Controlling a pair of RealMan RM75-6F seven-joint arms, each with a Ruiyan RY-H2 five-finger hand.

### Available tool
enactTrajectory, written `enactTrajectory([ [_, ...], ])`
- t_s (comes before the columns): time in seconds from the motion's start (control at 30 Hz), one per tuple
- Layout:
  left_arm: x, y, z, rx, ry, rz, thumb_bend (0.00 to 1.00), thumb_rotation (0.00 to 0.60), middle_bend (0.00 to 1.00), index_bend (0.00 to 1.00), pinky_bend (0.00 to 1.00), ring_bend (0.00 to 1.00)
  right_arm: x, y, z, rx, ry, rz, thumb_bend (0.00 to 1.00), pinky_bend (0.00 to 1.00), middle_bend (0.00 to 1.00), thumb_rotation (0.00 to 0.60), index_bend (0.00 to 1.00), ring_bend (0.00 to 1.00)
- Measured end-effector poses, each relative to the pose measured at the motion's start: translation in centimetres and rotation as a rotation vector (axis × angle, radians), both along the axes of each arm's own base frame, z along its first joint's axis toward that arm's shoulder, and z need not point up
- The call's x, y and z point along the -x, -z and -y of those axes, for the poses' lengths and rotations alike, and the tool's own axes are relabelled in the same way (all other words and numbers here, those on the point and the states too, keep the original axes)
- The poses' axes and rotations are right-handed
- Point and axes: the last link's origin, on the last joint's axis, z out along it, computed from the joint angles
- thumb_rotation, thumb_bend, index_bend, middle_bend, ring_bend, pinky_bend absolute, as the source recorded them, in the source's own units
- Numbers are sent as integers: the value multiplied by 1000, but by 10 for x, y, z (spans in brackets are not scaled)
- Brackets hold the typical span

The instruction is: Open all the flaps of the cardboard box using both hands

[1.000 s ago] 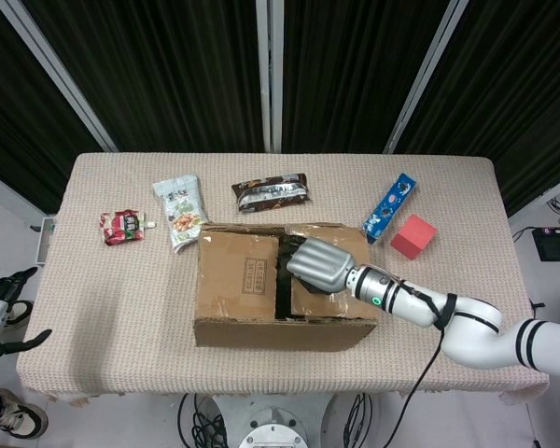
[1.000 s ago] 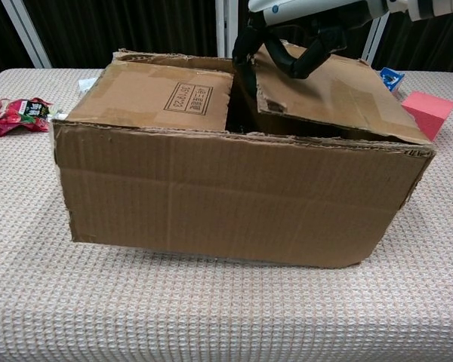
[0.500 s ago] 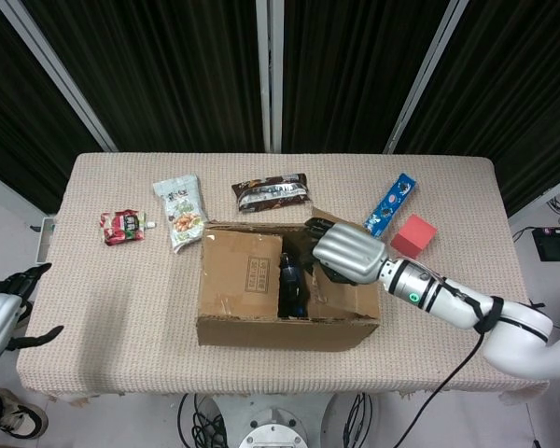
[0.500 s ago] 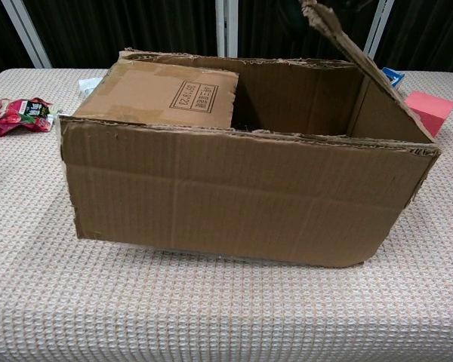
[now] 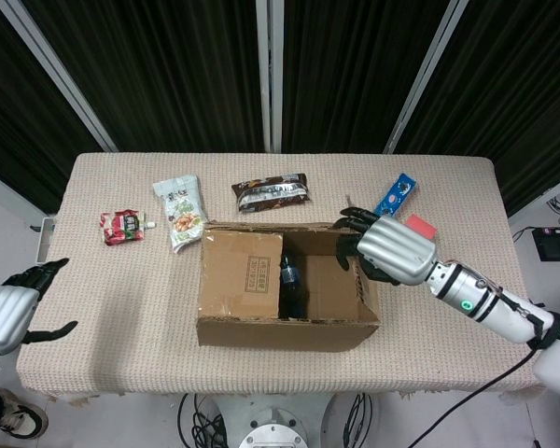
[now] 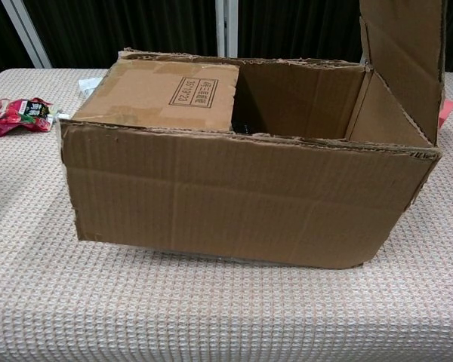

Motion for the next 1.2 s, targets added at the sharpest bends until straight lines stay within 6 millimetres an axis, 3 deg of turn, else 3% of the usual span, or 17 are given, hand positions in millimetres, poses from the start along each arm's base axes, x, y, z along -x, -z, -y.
enactTrajectory([
  [0.57, -23, 12, -10, 42, 34, -20, 163, 425, 145, 71, 319, 180, 56, -42, -29, 87, 35, 97, 1000, 103, 402, 600, 492, 155],
  [1.03, -38, 19, -13, 69, 54, -27, 163, 426, 145, 72, 320, 181, 119, -83, -52, 169, 159, 158, 1000, 103, 401, 600, 478, 154],
  [1.13, -40, 19, -14, 68, 58, -29, 163, 424, 145, 72, 320, 181, 126, -94, -56, 210, 173, 210, 1000, 101, 370, 600, 425, 141],
  [1.2, -41, 19, -14, 63, 63, -29, 163, 426, 145, 72, 320, 181, 130, -99, -58, 238, 178, 240, 1000, 78, 285, 600, 281, 74],
])
